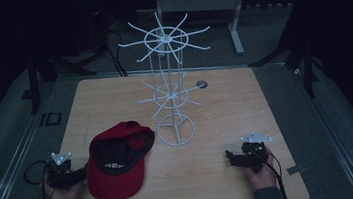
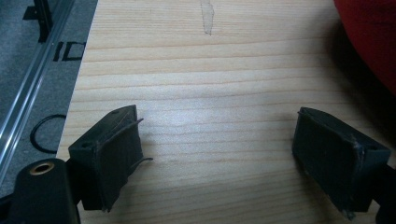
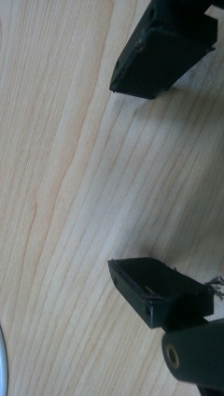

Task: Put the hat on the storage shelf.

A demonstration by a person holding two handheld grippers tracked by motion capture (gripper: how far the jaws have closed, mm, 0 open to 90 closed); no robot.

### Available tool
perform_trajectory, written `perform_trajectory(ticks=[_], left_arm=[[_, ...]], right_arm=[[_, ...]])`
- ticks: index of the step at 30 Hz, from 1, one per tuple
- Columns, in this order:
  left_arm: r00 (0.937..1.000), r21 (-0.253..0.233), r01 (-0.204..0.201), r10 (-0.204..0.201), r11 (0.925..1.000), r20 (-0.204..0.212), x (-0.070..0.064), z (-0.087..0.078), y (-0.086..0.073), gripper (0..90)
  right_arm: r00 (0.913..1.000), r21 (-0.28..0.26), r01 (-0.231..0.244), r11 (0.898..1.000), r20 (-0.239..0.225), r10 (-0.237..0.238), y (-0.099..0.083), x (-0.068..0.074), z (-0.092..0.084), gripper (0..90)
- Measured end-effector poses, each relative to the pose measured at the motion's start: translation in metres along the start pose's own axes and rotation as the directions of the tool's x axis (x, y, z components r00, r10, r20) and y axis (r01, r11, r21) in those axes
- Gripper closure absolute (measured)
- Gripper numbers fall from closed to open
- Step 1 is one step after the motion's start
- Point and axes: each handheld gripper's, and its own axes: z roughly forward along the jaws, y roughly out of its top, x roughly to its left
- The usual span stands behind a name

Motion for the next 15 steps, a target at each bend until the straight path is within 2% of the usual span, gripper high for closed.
perform_trajectory(ticks=[3, 4, 5, 6, 8, 9, 10, 11, 13, 14, 15], left_arm=[[0.9999, 0.008, -0.010, 0.010, 0.9999, 0.009, 0.001, -0.001, 0.000, 17.6], [0.9999, 0.008, -0.010, 0.010, 0.9999, 0.009, 0.001, -0.001, 0.000, 20.7], [0.9992, 0.028, -0.028, 0.027, 0.9992, 0.029, 0.004, -0.006, 0.002, 31.9], [0.9992, 0.028, -0.028, 0.027, 0.9992, 0.029, 0.004, -0.006, 0.002, 36.4], [0.9954, 0.062, -0.045, 0.040, 0.9970, 0.087, 0.008, -0.011, 0.006, 46.3], [0.9954, 0.062, -0.045, 0.040, 0.9970, 0.087, 0.008, -0.011, 0.006, 50.1], [0.9893, 0.076, -0.046, 0.035, 0.9961, 0.141, 0.011, -0.016, 0.009, 52.4], [0.9857, 0.076, -0.060, 0.048, 0.9953, 0.161, 0.012, -0.019, 0.010, 53.1], [0.9833, 0.071, -0.064, 0.051, 0.9954, 0.175, 0.013, -0.023, 0.011, 52.0], [0.9758, 0.061, -0.059, 0.045, 0.9964, 0.214, 0.016, -0.033, 0.014, 51.2], [0.9758, 0.061, -0.059, 0.045, 0.9964, 0.214, 0.016, -0.033, 0.014, 51.0]], right_arm=[[1.0000, 0.000, 0.000, 1.000, 0.000, 0.000, 0.000, 0.000, 0.000, 12.7], [1.0000, 0.000, 0.000, 1.000, 0.000, 0.000, 0.000, 0.000, 0.000, 12.7], [1.0000, 0.000, 0.000, 1.000, 0.000, 0.000, 0.000, 0.000, 0.000, 12.7], [1.0000, 0.000, 0.000, 1.000, 0.000, 0.000, 0.000, 0.000, 0.000, 12.7], [1.0000, 0.000, 0.000, 1.000, 0.000, 0.000, 0.000, 0.000, 0.000, 12.7], [1.0000, 0.000, 0.000, 1.000, 0.000, 0.000, 0.000, 0.000, 0.000, 12.7], [1.0000, 0.000, -0.001, 1.000, -0.001, 0.001, 0.000, 0.000, 0.000, 12.7], [1.0000, 0.000, -0.001, 1.000, -0.001, 0.001, 0.000, 0.000, 0.000, 12.7], [1.0000, 0.000, -0.001, 1.000, -0.001, 0.001, 0.000, 0.000, 0.000, 12.7], [1.0000, 0.000, -0.001, 1.000, -0.001, 0.001, 0.000, 0.000, 0.000, 12.7], [1.0000, 0.000, -0.001, 1.000, -0.001, 0.001, 0.000, 0.000, 0.000, 12.7]])
